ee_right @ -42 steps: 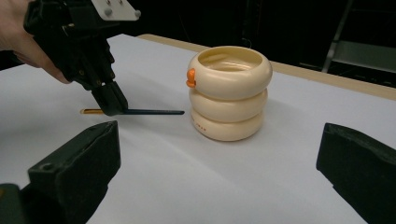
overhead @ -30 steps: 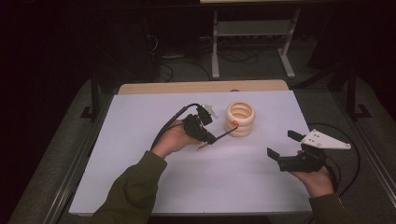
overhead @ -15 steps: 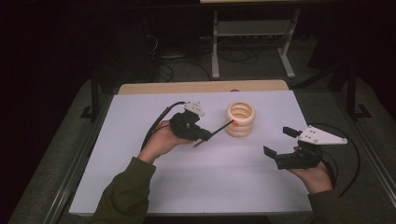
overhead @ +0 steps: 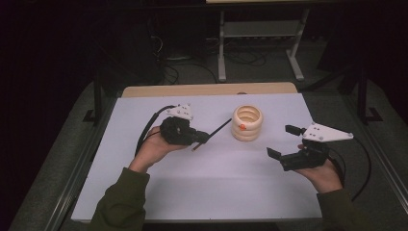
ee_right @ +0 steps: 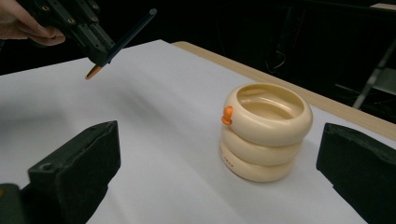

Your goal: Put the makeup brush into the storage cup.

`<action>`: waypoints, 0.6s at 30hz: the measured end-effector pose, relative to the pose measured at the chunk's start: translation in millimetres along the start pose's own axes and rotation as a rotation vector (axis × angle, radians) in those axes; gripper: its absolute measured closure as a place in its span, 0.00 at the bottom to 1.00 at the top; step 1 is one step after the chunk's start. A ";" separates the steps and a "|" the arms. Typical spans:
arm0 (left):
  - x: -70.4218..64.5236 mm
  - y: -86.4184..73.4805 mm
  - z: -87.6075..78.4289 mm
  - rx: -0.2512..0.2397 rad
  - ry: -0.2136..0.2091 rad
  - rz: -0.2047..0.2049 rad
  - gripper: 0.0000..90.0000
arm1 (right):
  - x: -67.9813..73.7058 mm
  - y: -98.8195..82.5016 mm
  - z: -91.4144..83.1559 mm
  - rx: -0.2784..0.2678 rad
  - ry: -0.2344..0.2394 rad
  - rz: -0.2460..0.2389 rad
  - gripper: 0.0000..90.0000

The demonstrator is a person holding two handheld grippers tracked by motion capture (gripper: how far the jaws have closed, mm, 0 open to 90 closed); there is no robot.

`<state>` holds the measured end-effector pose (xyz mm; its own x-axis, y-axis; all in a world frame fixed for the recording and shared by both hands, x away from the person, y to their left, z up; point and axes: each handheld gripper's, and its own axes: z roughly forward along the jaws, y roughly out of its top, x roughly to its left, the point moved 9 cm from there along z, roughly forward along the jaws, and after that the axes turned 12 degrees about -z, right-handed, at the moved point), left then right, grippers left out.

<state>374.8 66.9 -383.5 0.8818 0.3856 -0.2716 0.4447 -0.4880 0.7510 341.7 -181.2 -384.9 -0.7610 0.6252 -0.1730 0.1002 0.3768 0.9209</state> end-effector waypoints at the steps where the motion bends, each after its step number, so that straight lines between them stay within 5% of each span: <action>1: 0.0 0.0 0.0 0.000 0.000 0.000 0.92 | 0.0 0.0 0.0 0.000 0.000 0.000 0.00; 18: -7.3 -4.2 -10.6 -0.022 -0.055 0.020 0.92 | 4.9 29.5 13.2 -0.005 0.152 -0.026 0.00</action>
<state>364.8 74.4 -378.3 0.8982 0.3316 -0.2885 0.4236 -0.4780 0.7695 349.4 -158.0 -363.2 -0.8515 0.5047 -0.1420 0.0764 0.3874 0.9187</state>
